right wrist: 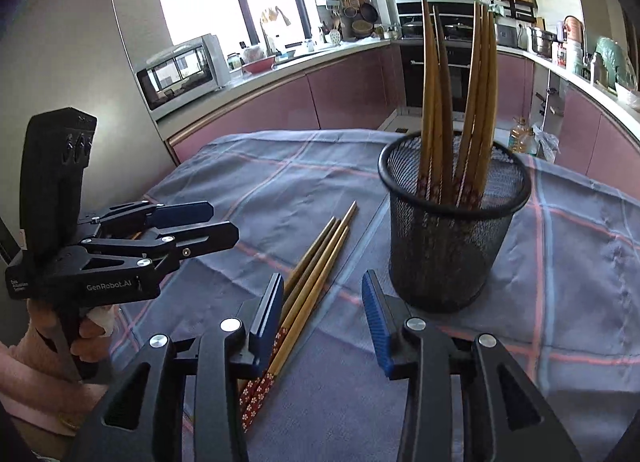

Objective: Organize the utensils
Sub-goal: 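Lower the left tool onto another chopstick and close it while the right tool grasps one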

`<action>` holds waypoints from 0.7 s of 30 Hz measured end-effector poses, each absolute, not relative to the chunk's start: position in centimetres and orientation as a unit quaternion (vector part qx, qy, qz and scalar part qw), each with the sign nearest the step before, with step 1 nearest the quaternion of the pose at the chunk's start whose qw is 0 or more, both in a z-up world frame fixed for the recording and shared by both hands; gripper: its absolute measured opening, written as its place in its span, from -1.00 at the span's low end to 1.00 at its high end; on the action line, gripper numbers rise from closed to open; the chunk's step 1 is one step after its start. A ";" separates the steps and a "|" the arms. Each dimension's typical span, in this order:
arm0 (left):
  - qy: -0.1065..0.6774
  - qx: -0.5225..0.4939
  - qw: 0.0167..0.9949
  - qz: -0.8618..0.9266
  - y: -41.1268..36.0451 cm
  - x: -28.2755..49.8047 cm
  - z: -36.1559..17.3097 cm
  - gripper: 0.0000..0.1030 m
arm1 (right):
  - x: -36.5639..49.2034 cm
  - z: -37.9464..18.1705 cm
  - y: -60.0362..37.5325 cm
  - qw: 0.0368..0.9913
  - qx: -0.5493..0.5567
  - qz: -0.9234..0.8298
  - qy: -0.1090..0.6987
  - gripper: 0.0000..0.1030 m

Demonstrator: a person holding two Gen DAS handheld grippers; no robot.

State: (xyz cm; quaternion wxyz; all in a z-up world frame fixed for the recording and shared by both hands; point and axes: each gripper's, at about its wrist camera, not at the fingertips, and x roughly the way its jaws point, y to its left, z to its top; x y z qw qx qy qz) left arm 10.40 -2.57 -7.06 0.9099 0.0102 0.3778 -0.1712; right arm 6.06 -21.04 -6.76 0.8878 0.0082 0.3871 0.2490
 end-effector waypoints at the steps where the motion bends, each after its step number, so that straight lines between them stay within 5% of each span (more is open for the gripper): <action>1: 0.384 0.009 0.907 -0.173 -2.8 10.3 -7.4 0.15 | 6.1 -7.2 -20.8 0.885 0.008 0.249 0.393 -0.26; 21: 0.422 0.030 0.886 -0.188 -4.6 9.4 -10.4 0.15 | 5.7 -9.2 -19.0 0.876 -0.018 0.233 0.422 -0.26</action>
